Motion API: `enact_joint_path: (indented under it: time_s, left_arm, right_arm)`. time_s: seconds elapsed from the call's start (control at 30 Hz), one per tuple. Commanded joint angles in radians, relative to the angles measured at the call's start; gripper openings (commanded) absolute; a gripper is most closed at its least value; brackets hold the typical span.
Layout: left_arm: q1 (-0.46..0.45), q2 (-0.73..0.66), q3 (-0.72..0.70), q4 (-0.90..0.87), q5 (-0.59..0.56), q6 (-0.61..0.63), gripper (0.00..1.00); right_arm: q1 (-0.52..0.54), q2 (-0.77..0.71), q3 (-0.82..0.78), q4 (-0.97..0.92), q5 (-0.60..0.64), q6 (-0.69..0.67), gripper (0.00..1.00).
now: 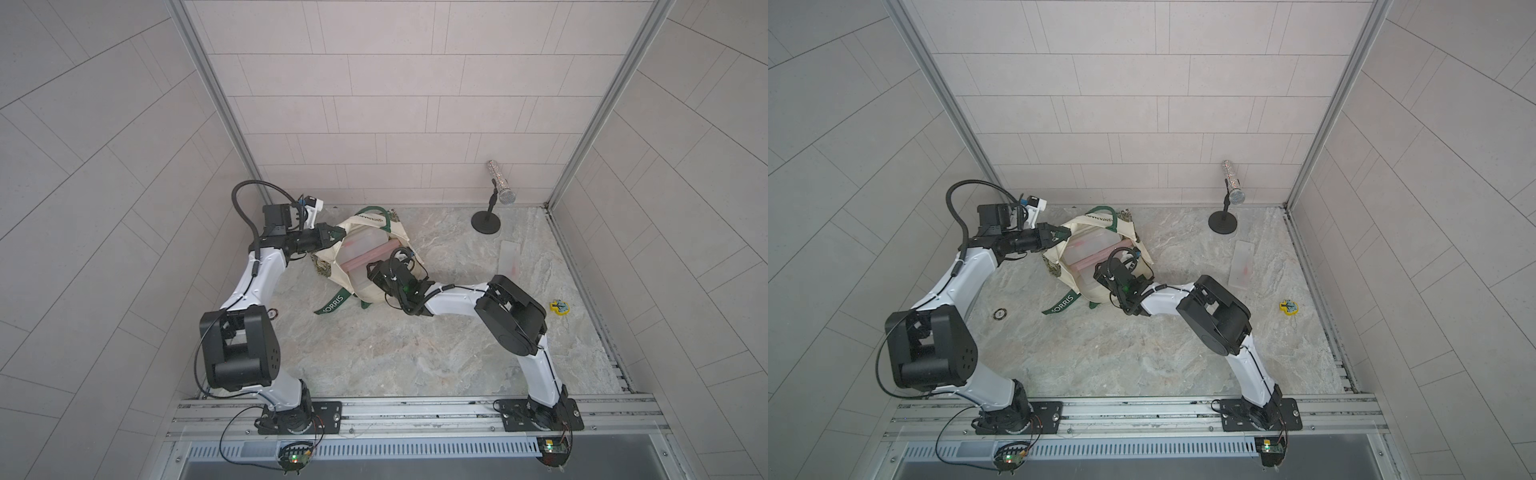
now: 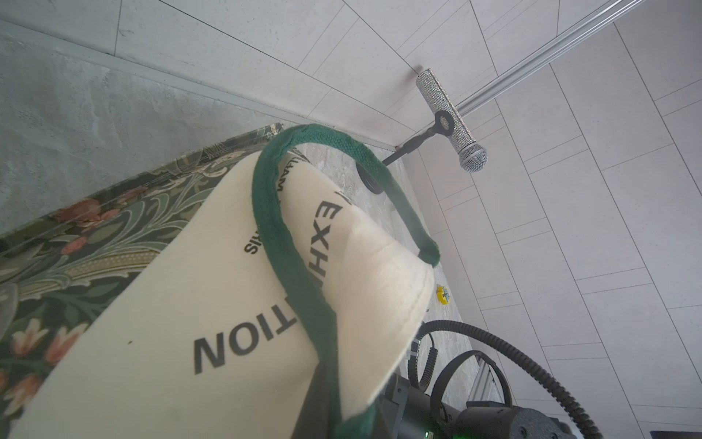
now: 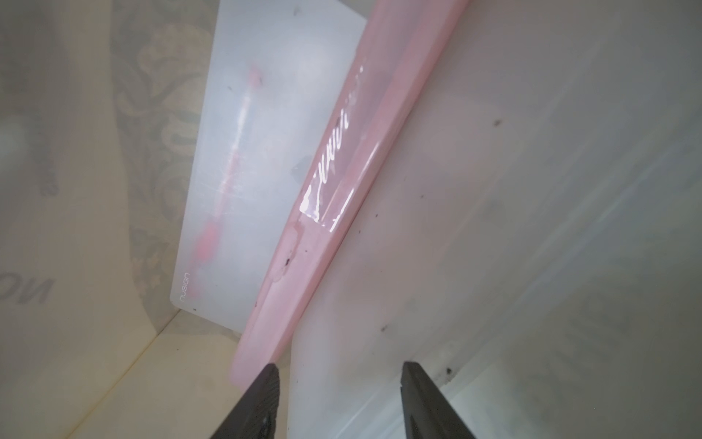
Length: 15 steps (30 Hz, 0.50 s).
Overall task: Take out the pencil case from the canvas bag
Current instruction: Pick up the pencil case from the canvas bag.
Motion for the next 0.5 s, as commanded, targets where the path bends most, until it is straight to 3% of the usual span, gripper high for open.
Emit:
enact_joint_path:
  time_s: [0.0,0.47]
  left_arm:
    - [-0.001,-0.036,0.006,0.072,0.091,-0.009,0.0]
    - [-0.01,-0.03,0.006,0.077,0.095,-0.016,0.0]
  right_arm:
    - [-0.004,0.036,-0.001,0.039,-0.016,0.056,0.55]
    - [-0.01,0.089,0.125,0.202,-0.088,0.01,0.55]
